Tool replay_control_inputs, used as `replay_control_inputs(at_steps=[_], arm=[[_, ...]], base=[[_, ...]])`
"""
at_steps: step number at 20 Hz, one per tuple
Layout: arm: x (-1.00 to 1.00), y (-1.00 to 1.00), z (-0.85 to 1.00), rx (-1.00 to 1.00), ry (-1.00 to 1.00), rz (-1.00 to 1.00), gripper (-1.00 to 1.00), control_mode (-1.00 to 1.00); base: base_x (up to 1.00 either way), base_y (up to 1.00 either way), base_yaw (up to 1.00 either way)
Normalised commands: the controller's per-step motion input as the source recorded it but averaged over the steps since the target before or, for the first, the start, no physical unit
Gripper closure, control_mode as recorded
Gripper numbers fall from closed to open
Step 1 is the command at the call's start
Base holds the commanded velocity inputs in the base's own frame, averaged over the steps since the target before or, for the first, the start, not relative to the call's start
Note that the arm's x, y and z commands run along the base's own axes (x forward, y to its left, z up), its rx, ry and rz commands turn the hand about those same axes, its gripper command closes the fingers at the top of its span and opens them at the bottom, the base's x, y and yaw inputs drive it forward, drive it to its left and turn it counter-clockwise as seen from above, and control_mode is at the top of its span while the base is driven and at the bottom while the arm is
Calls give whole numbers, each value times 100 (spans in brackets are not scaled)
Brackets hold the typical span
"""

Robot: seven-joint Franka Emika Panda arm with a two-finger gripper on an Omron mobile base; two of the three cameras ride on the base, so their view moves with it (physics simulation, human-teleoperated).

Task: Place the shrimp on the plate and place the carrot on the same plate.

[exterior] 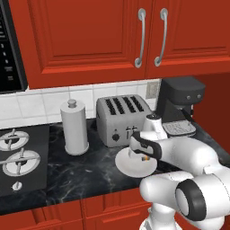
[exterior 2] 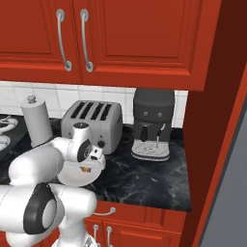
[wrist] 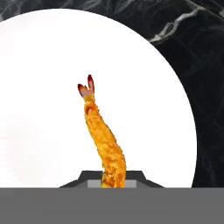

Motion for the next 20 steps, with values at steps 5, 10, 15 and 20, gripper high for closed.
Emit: replay_control_inputs(at_steps=[5, 10, 15, 20], arm=[[2, 0, -24, 0, 0, 0, 100, -100], [1, 0, -25, 0, 0, 0, -100, -100], [0, 0, -1, 0, 0, 0, -100, -100], [0, 0, 0, 0, 0, 0, -100, -100]], base=[[0, 0, 0], [0, 0, 0], [0, 0, 0], [0, 0, 0]])
